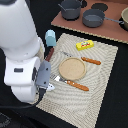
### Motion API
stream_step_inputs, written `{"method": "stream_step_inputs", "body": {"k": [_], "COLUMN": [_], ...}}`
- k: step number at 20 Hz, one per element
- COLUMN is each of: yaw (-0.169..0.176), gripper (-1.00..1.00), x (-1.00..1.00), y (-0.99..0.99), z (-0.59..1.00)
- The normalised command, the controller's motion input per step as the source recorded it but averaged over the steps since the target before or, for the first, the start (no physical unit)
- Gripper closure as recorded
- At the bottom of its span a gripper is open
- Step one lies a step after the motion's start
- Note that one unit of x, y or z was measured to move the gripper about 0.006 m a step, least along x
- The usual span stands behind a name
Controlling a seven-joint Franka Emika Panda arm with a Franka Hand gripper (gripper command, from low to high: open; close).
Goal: Interact with the objects in diverse but meaningful ways.
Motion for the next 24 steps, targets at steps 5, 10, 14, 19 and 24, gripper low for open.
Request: {"method": "stream_step_inputs", "body": {"k": [5, 10, 14, 19, 24], "yaw": [0.000, 0.000, 0.000, 0.000, 0.005], "gripper": [-1.00, 1.00, 1.00, 1.00, 1.00], "x": [0.23, 0.20, 0.12, 0.08, 0.22], "y": [0.00, 0.00, 0.00, 0.00, 0.00], "z": [-0.48, -0.47, -0.39, -0.34, -0.07]}}
